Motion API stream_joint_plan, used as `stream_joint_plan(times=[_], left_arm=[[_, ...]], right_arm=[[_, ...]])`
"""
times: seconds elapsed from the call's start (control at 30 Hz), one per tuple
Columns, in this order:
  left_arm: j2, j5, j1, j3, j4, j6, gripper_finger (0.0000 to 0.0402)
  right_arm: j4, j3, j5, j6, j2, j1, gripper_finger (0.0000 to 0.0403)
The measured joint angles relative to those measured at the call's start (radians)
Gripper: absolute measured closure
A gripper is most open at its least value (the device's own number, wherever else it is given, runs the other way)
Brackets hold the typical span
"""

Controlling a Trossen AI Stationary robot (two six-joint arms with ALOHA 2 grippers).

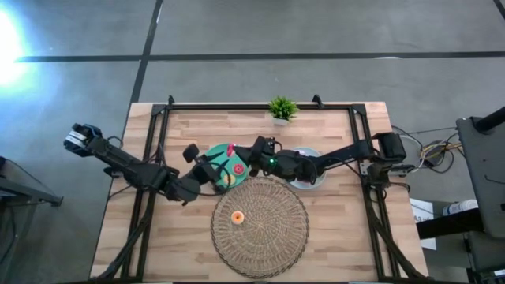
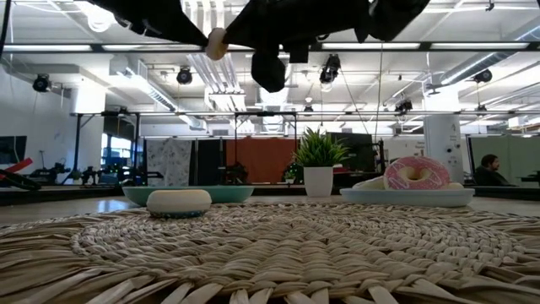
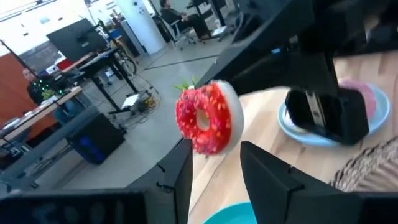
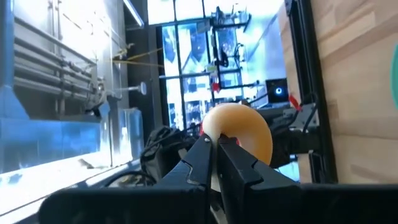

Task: Pick & Place donuts
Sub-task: Put the small red doughnut on the green plate

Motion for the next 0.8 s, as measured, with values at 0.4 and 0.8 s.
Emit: stream_joint_plan(times=[0.4, 0.8], left_arm=[[0.026, -0.016, 0.016, 0.000, 0.032, -0.024, 0.0264], [0.058, -0.004, 0.053, 0.004, 0.083, -0.016, 0.0257]], right_arm=[[-0.047, 0.029, 0.012, 0.005, 0.000, 0.000, 0.0392], [-0.051, 0.035, 0.041, 0.023, 0.000, 0.004, 0.0392]])
